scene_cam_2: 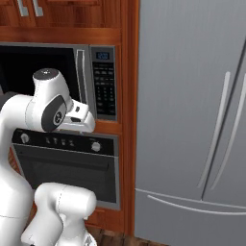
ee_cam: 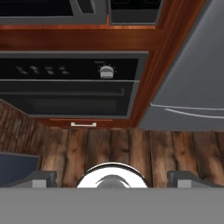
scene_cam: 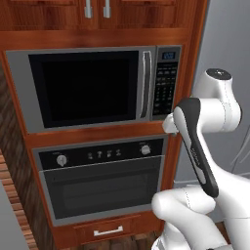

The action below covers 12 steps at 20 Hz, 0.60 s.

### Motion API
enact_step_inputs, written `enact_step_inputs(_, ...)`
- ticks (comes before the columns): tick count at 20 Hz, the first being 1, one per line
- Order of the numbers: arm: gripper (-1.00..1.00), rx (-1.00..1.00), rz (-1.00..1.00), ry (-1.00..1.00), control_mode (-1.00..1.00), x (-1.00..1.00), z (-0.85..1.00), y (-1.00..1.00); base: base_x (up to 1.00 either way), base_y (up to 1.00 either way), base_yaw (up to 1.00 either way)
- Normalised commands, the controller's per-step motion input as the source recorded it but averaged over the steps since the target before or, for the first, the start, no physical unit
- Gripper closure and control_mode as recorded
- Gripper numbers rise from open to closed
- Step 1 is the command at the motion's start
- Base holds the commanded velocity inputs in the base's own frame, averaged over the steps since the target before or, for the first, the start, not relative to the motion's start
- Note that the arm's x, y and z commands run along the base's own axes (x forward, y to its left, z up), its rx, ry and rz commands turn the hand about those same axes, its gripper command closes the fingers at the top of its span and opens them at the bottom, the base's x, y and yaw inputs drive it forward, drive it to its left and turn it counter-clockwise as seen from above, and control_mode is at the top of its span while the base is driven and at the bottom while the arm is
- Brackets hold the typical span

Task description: The microwave is finished heating the steak and avocado. Take the bowl containing the food and place it on the dining counter.

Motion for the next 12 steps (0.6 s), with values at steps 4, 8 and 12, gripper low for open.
enact_step_inputs(4,-1.00,0.00,0.00,0.00,-1.00,0.00,0.00,0.00,-0.04,0.00,0.00)
enact_step_inputs(8,-1.00,0.00,0.00,0.00,-1.00,0.00,0.00,0.00,0.00,0.00,0.00)
enact_step_inputs(12,-1.00,0.00,0.00,0.00,-1.00,0.00,0.00,0.00,0.00,0.00,0.00)
